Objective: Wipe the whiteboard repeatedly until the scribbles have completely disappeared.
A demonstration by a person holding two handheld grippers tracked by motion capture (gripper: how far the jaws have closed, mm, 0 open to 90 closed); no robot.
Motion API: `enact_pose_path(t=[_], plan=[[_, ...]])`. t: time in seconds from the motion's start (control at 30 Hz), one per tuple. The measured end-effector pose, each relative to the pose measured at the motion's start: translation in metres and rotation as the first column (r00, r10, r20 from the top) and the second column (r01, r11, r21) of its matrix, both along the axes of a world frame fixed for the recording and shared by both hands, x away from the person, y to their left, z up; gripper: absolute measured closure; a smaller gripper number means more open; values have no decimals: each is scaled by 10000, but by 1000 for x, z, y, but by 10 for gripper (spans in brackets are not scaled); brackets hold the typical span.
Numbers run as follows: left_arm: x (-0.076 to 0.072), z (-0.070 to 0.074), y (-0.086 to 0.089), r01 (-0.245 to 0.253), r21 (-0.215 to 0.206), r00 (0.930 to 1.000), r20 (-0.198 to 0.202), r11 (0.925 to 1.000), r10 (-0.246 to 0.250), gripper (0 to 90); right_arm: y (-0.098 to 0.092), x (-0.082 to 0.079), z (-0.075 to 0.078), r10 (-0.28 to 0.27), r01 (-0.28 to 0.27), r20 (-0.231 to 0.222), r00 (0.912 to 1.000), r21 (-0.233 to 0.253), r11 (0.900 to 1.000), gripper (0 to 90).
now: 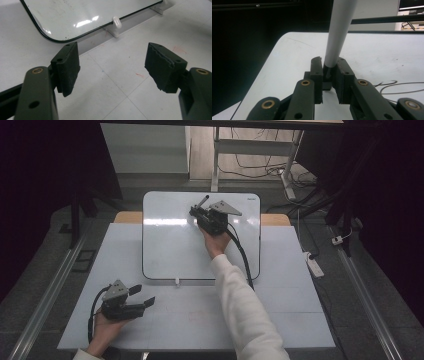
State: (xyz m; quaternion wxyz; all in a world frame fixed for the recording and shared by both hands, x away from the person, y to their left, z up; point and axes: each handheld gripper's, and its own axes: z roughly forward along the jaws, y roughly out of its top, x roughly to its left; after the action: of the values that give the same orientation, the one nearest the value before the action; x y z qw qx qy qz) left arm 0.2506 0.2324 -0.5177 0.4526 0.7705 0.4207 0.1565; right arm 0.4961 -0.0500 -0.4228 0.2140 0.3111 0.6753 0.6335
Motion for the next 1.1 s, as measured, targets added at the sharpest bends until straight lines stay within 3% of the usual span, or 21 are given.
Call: enact_pose_path(t=[0.1, 0.2, 0.27, 0.4, 0.47, 0.53, 0.6, 0.7, 0.8, 0.87, 0.97, 1.1], plan=[[0, 0, 0, 27, 28, 10000, 17, 10000, -27, 288, -12, 1, 5, -414, 418, 185, 9990, -192, 9989, 776], [0, 0, 0, 23, 14, 10000, 23, 10000, -23, 288, -31, 4, 8, -834, 832, 50, 9965, 281, 9961, 776], [1, 0, 0, 18, 11, 10000, 1, 10000, -18, 288, -31, 2, 5, -808, 807, 28, 9967, 323, 9962, 776], [1, 0, -1, 10, 11, 10000, -6, 10000, -10, 288, -10, -6, -2, -131, 135, 134, 9998, -293, 9995, 776], [0, 0, -1, 4, 36, 10000, 3, 10000, -4, 288, -14, -4, 0, -107, 109, 88, 9999, -236, 9997, 776], [0, 0, 0, 2, 24, 10000, 24, 10000, -2, 288, -26, -1, 4, -581, 588, 252, 9980, -274, 9979, 776], [0, 0, 0, 12, 24, 10000, 22, 10000, -12, 288, -44, 5, 10, -1068, 1067, 240, 9940, 57, 9943, 776], [0, 0, 0, 28, 23, 10000, 14, 10000, -28, 288, -56, 9, 13, -1310, 1304, 95, 9913, 452, 9904, 776], [1, 0, 0, 24, 25, 10000, 9, 10000, -24, 288, -46, 5, 8, -879, 876, 57, 9961, 372, 9955, 776], [1, 0, 0, 14, 14, 10000, 17, 10000, -14, 288, -33, 1, 3, -471, 471, 126, 9988, 54, 9989, 776], [0, 0, -1, 10, 47, 10000, 18, 10000, -11, 288, -28, 1, 3, -338, 340, 175, 9993, -96, 9994, 776], [-1, 1, 1, -31, 9, 10000, 58, 10000, 31, 288, -47, 10, 12, -1166, 1158, 131, 9931, 502, 9920, 776]])
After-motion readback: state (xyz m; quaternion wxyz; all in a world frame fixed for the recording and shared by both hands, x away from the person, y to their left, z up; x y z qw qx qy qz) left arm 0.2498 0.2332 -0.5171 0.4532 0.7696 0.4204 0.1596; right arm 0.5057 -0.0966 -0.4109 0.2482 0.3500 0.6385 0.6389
